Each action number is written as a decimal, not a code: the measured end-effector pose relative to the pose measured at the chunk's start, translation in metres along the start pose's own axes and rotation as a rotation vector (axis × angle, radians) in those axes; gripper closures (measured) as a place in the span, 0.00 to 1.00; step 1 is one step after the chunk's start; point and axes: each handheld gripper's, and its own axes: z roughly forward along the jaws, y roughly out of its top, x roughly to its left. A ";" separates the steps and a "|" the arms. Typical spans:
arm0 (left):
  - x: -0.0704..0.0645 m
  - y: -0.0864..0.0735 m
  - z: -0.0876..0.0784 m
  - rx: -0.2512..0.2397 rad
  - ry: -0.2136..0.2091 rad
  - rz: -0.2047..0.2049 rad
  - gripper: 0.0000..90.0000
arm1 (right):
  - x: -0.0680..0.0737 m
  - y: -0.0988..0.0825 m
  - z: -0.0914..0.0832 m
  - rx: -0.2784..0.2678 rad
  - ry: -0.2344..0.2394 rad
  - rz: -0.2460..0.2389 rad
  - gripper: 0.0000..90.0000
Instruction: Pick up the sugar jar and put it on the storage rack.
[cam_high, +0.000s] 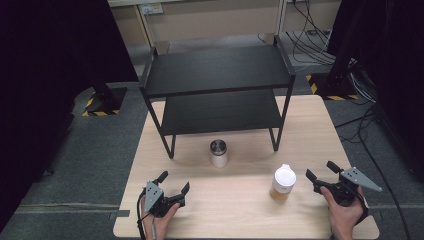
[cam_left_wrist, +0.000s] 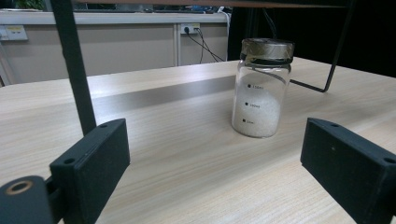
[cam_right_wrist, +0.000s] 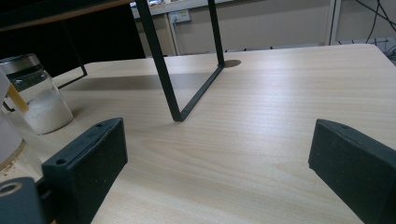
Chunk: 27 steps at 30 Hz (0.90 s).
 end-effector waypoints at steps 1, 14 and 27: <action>-0.001 0.001 0.002 0.004 -0.004 0.007 0.08 | 0.000 0.000 0.000 0.001 0.001 0.000 0.05; -0.005 0.010 0.037 0.029 -0.052 0.032 0.08 | 0.001 0.001 0.001 0.006 0.010 -0.002 0.05; -0.006 0.014 0.064 0.035 -0.103 0.022 0.08 | 0.000 0.001 0.002 0.009 0.017 0.012 0.05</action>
